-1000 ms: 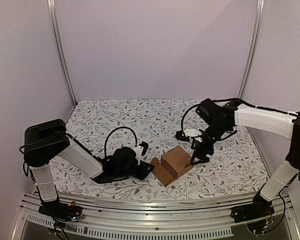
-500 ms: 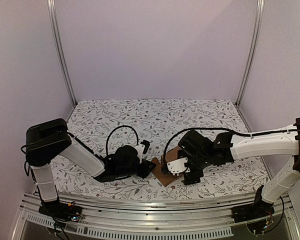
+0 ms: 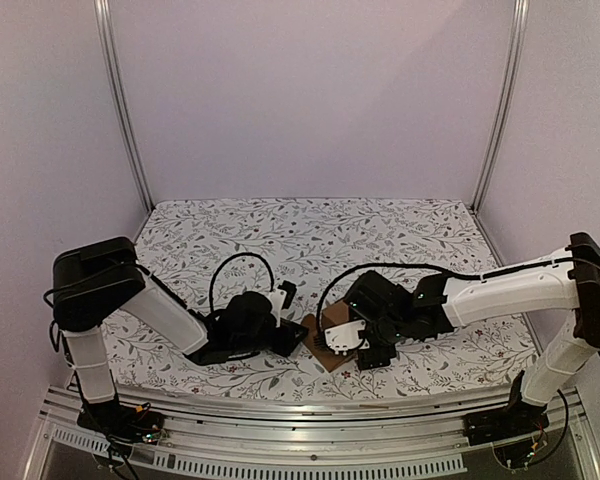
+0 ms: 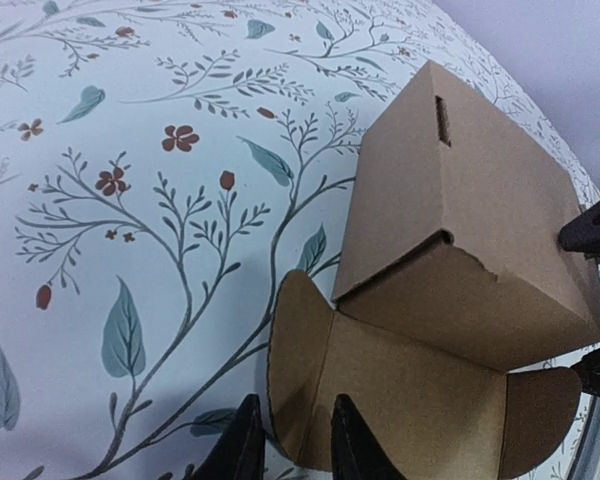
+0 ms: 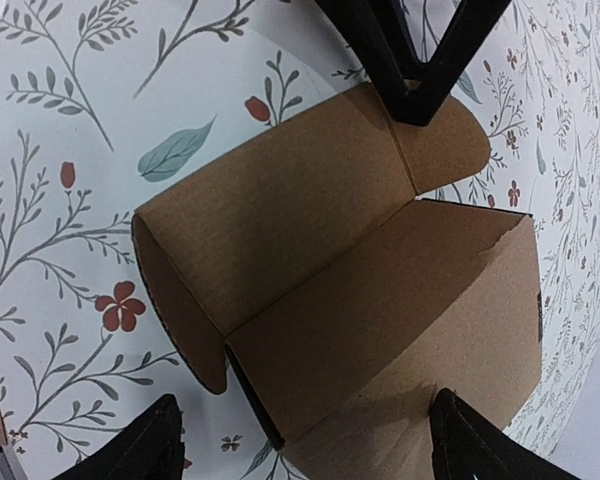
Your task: Fold the paper box
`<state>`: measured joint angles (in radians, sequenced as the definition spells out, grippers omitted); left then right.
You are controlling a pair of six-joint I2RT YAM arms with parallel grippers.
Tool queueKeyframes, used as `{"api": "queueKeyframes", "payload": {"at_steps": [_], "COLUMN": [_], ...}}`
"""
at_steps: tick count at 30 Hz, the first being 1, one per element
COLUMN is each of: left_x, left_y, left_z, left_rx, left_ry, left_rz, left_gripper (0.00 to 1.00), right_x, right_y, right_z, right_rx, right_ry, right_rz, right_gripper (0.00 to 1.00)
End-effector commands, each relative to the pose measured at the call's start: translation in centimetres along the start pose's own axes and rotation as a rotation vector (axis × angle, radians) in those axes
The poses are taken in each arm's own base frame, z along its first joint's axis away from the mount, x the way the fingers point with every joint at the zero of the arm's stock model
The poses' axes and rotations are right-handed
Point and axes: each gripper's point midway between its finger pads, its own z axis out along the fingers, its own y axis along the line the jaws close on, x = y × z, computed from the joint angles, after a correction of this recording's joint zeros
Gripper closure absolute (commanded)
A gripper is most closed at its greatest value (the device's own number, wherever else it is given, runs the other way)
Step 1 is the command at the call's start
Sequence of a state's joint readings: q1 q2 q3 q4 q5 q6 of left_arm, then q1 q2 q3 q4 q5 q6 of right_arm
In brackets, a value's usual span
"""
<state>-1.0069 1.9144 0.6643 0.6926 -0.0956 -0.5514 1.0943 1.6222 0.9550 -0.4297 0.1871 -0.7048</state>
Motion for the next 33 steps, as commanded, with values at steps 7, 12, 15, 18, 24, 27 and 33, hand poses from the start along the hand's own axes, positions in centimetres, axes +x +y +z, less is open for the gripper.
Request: {"api": "queueKeyframes", "payload": {"at_steps": [7,12,15,18,24,27,33], "left_x": [0.8,0.3,0.1,-0.1,-0.6,-0.9,-1.6], "left_y": [1.2,1.3,1.3,1.4,0.9,0.6,-0.2], "left_z": [0.6,0.6,0.5,0.4,0.4,0.5,0.3], "left_rx": [0.014,0.017,0.017,0.014,0.032,0.04,0.046], "left_ry": [0.001,-0.015,-0.022,-0.027,-0.038,-0.041,-0.055], "left_rz": [-0.008,-0.002,0.009,0.028,0.064,0.085,0.14], "left_gripper": [0.79,0.82,0.84,0.87,0.93,0.95,0.98], "right_x": [-0.2,0.0,0.1,0.0,0.1,0.1,0.1], "right_y": [1.0,1.0,0.8,0.9,1.0,1.0,1.0], "right_z": [1.0,1.3,1.4,1.5,1.7,1.6,1.6], "right_rx": [-0.046,-0.048,-0.036,-0.039,-0.046,-0.046,-0.047], "right_ry": [0.015,0.027,0.034,0.035,0.042,0.042,0.043], "right_rz": [0.046,0.053,0.057,0.057,0.062,0.063,0.065], "right_gripper": [0.24,0.27,0.28,0.29,0.29,0.29,0.29]}}
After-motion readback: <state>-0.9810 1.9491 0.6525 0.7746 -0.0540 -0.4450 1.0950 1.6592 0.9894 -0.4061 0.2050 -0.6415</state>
